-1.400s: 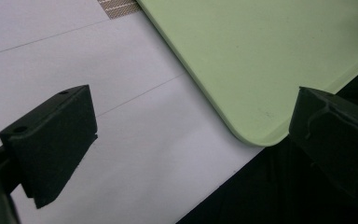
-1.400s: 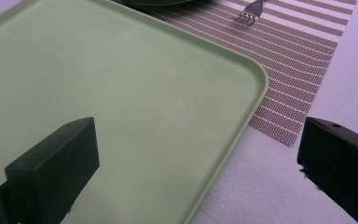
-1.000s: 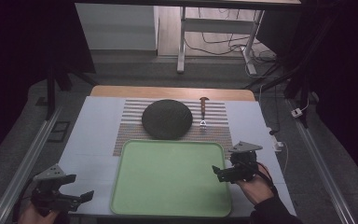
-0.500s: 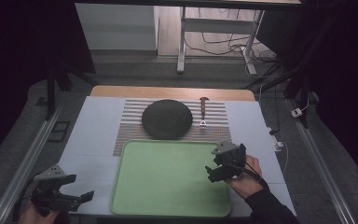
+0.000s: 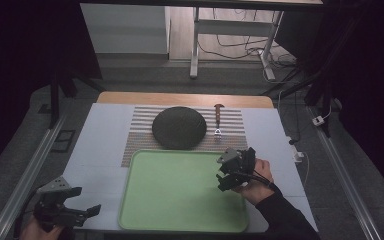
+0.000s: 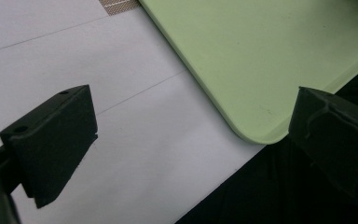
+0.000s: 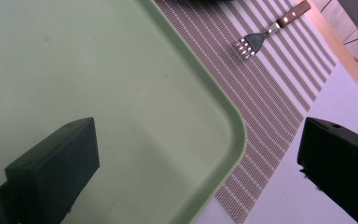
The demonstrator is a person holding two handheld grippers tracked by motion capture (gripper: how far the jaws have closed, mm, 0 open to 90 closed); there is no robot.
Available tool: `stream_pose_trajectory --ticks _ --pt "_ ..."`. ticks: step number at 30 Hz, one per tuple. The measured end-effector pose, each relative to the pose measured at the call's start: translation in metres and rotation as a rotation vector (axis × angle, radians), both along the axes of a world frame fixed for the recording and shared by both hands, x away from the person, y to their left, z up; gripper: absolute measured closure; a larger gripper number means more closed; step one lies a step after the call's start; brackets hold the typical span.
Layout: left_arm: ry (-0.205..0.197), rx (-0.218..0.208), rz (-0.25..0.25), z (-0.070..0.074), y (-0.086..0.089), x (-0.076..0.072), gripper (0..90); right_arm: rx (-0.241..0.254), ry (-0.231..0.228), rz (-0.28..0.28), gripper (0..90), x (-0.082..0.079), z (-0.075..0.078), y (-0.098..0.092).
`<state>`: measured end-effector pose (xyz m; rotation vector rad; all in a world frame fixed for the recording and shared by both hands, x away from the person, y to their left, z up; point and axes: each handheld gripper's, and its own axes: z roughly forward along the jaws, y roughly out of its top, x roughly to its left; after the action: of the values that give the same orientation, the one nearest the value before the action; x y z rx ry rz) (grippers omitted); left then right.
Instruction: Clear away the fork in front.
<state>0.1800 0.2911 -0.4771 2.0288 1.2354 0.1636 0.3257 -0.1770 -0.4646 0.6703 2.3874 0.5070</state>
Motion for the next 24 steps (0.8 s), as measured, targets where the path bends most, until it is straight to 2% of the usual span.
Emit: stream_pose_trajectory --ticks 3,4,6,7,12,14,24 --pt "0.000 0.000 0.000 0.000 0.000 0.000 1.1 -0.017 -0.008 0.005 0.0 0.004 -0.001 0.002" --pt "0.001 0.000 0.000 0.000 0.000 0.000 1.1 -0.037 -0.017 0.011 0.0 0.008 -0.001 0.005" --pt "0.000 0.001 0.000 0.000 0.000 0.000 1.1 -0.046 -0.022 0.013 0.0 0.010 -0.001 0.006" --pt "0.001 0.002 0.000 0.000 0.000 0.000 1.1 -0.072 -0.030 0.022 0.0 0.015 -0.001 0.008" --pt "0.002 0.000 -0.001 0.000 0.000 0.000 1.1 -0.116 -0.058 0.025 1.0 0.025 -0.001 0.014" --pt "0.001 0.001 -0.001 0.000 0.000 0.000 1.1 -0.154 -0.081 0.028 3.2 0.033 -0.001 0.018" --pt "0.004 0.002 -0.003 0.000 0.000 0.000 1.1 -0.242 -0.127 0.038 11.3 0.054 -0.002 0.029"
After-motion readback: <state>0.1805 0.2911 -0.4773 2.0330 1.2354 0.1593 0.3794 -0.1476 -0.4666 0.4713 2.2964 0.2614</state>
